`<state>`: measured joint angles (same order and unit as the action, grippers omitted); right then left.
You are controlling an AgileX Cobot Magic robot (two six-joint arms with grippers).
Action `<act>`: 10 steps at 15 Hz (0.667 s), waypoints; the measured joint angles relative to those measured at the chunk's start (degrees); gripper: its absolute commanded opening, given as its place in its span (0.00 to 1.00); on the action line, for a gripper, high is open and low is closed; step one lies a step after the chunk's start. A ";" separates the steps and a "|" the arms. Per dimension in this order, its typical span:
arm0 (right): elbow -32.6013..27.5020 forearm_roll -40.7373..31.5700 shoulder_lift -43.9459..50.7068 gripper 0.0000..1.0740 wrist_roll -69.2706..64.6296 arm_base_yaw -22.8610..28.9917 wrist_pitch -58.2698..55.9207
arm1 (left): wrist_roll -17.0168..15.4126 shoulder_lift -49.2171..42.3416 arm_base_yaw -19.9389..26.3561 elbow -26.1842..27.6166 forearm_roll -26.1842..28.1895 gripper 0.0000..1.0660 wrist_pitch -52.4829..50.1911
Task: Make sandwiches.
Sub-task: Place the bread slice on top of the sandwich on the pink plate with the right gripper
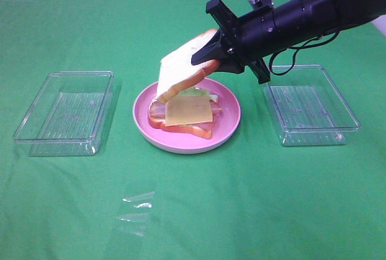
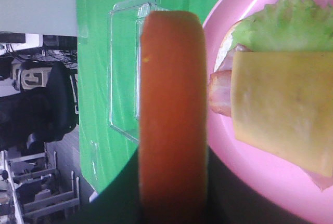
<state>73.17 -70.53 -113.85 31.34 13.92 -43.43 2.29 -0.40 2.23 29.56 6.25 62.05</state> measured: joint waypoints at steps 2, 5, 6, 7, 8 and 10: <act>0.00 -3.15 -2.12 0.00 0.63 0.00 0.23 | 0.00 0.00 0.00 0.00 0.00 0.94 0.00; 0.00 -5.21 -4.64 0.00 1.38 0.57 0.40 | 0.00 0.00 0.00 0.00 0.00 0.94 0.00; 0.00 -7.39 -6.88 0.00 2.23 0.80 0.46 | 0.00 0.00 0.00 0.00 0.00 0.94 0.00; 0.00 -9.28 -7.68 0.00 3.32 1.20 0.63 | 0.00 0.00 0.00 0.00 0.00 0.94 0.00; 0.00 -10.66 -8.02 0.00 4.18 1.83 0.52 | 0.00 0.00 0.00 0.00 0.00 0.94 0.00; 0.00 -11.52 -8.31 0.00 5.27 2.52 0.80 | 0.00 0.00 0.00 0.00 0.00 0.94 0.00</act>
<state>73.17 -82.05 -122.15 36.61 16.44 -42.63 2.29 -0.40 2.23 29.56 6.25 62.05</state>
